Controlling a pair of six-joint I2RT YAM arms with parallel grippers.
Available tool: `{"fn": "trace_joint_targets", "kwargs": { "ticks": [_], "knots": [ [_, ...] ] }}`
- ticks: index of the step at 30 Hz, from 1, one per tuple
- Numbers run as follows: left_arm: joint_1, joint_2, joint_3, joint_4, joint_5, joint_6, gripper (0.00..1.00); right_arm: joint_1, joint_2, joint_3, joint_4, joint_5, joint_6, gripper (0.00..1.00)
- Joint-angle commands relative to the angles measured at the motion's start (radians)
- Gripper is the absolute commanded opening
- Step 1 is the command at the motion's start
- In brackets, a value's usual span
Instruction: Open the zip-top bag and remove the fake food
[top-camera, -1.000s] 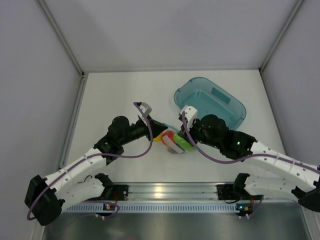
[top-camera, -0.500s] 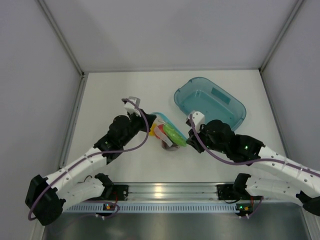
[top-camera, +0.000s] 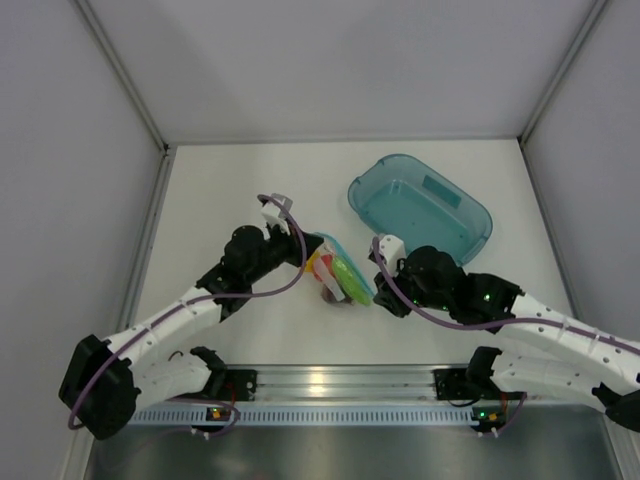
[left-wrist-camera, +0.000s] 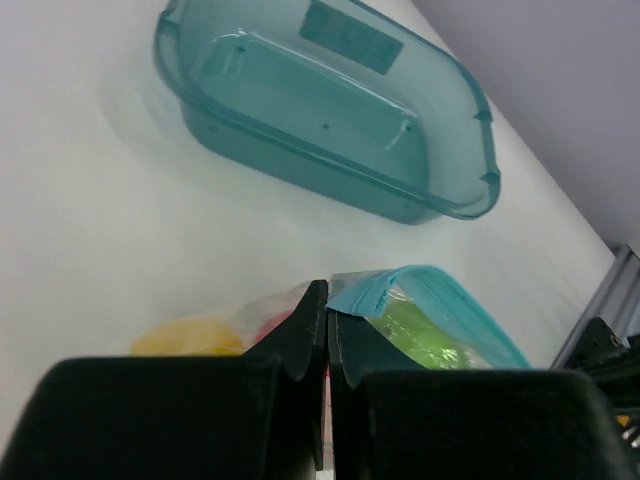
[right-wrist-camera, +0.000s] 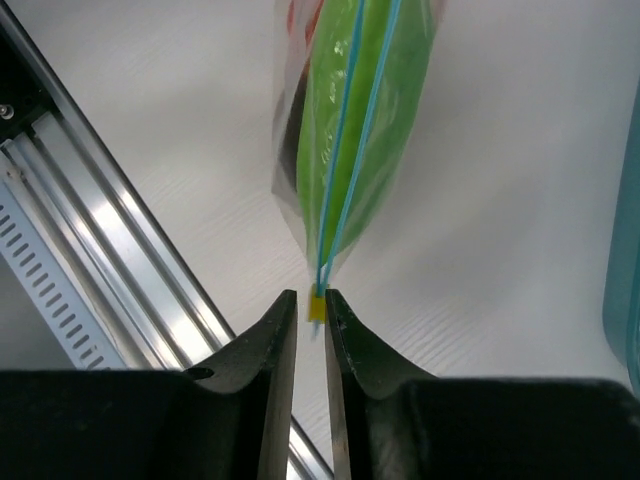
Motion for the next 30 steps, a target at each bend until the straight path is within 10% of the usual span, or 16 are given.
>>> {"fn": "trace_joint_targets", "kwargs": {
  "ticks": [1,9,30],
  "knots": [
    [0.012,0.018,-0.024,0.194,0.220,0.048,0.00,0.019,-0.005,-0.004,0.014,-0.017,0.022,0.19],
    [0.020,0.090,-0.041,0.276,0.545,0.136,0.00,0.019,-0.059,-0.023,0.038,0.101,0.036,0.36],
    [0.020,0.113,-0.018,0.276,0.584,0.121,0.00,0.015,0.021,-0.024,0.242,0.098,0.097,0.50]
  ]
}}
